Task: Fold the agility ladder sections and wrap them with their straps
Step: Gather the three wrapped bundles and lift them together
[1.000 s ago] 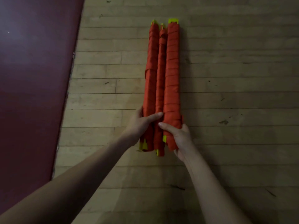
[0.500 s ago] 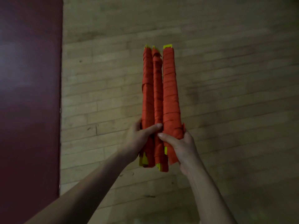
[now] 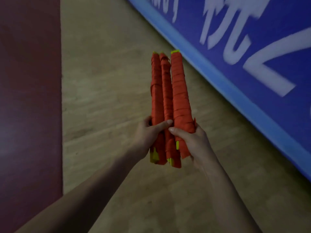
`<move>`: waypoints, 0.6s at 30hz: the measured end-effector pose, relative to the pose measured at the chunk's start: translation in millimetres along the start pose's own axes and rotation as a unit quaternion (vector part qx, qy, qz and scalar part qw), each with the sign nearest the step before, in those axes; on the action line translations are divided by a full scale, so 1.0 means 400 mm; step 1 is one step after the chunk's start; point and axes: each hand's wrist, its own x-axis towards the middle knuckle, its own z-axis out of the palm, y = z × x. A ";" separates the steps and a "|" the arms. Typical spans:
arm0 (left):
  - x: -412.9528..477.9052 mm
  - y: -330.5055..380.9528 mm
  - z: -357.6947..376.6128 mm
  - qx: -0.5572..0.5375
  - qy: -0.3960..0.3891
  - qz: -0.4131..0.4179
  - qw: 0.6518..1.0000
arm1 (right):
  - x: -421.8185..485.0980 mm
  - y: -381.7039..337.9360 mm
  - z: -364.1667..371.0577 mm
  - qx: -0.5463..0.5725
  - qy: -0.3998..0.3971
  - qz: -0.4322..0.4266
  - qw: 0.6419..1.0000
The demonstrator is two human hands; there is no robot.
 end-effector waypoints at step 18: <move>-0.312 0.984 0.789 -0.013 -0.191 0.231 0.954 | -0.333 -1.125 -0.484 0.016 0.136 -0.272 0.953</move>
